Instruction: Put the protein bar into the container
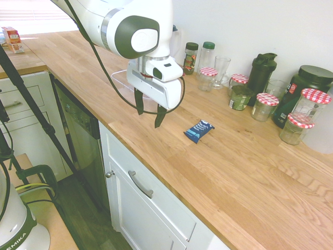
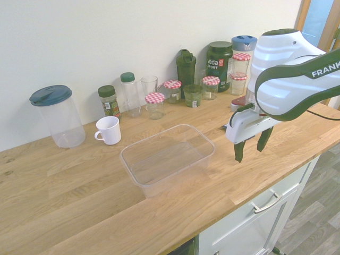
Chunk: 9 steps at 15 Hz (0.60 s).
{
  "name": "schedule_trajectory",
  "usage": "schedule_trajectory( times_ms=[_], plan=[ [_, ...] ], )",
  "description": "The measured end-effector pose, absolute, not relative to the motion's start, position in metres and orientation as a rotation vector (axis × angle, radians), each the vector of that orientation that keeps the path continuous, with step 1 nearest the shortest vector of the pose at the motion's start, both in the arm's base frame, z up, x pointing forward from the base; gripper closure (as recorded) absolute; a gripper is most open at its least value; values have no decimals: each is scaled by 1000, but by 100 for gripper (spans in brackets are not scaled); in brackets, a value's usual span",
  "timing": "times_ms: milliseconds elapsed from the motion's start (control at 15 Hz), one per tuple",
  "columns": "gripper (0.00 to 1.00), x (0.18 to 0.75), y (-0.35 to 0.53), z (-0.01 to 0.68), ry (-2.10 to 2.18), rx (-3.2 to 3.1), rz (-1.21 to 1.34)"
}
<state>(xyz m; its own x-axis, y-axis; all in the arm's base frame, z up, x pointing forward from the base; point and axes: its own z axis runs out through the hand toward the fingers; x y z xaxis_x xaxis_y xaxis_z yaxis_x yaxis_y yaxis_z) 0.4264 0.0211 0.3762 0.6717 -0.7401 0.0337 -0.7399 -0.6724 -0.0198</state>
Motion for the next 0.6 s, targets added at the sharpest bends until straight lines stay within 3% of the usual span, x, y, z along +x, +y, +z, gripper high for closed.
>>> schedule_trajectory(
  times_ms=[600],
  plan=[
    [0, 455, -33, 400, 1320, -2843, -83]
  ],
)
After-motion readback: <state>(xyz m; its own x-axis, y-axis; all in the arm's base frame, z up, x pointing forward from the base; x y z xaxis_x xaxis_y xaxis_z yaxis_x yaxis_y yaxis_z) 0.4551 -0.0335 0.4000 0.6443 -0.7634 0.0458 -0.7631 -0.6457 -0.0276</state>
